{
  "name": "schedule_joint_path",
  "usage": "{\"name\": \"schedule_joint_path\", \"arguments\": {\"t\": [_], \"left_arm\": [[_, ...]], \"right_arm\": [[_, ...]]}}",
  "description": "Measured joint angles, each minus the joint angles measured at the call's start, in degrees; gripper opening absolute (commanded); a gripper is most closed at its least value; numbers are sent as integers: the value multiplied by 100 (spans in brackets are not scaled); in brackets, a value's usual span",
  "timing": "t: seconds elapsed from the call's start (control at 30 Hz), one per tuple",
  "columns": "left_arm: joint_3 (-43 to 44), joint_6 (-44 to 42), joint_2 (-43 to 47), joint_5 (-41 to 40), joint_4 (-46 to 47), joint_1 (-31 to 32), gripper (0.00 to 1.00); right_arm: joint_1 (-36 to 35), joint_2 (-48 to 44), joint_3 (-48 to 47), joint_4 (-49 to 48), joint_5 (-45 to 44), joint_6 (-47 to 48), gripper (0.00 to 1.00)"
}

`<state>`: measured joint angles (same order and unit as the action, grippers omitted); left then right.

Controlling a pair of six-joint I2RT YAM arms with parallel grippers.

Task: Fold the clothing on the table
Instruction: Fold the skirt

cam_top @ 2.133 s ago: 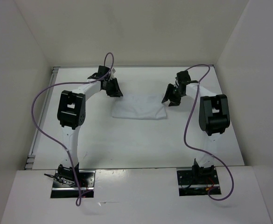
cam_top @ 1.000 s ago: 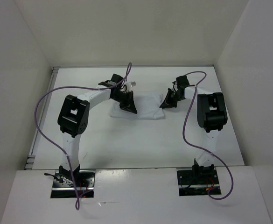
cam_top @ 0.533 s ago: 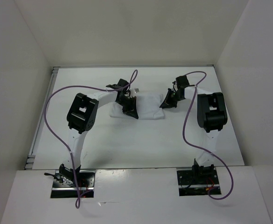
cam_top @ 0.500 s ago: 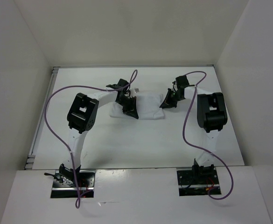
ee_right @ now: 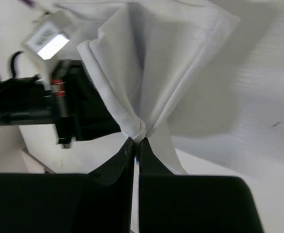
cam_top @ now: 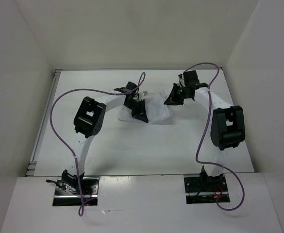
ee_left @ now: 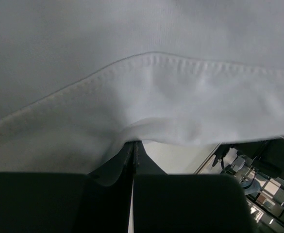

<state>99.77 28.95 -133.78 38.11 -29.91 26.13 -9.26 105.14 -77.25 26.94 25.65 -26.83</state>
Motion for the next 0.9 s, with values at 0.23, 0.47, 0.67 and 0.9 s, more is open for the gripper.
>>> {"name": "schedule_joint_path", "arguments": {"t": [0.23, 0.47, 0.67, 0.9], "left_arm": [[87, -2, -39, -48, 175, 323, 0], [-378, 9, 579, -459, 140, 192, 45], [-684, -26, 1668, -1342, 24, -903, 38], [-994, -7, 1635, -2282, 37, -1753, 19]], "right_arm": [[-251, -149, -326, 15, 494, -214, 0], [-297, -146, -562, 144, 608, -313, 0], [-297, -114, -835, 249, 632, -284, 0], [-302, 229, -1287, 472, 632, -201, 0]]}}
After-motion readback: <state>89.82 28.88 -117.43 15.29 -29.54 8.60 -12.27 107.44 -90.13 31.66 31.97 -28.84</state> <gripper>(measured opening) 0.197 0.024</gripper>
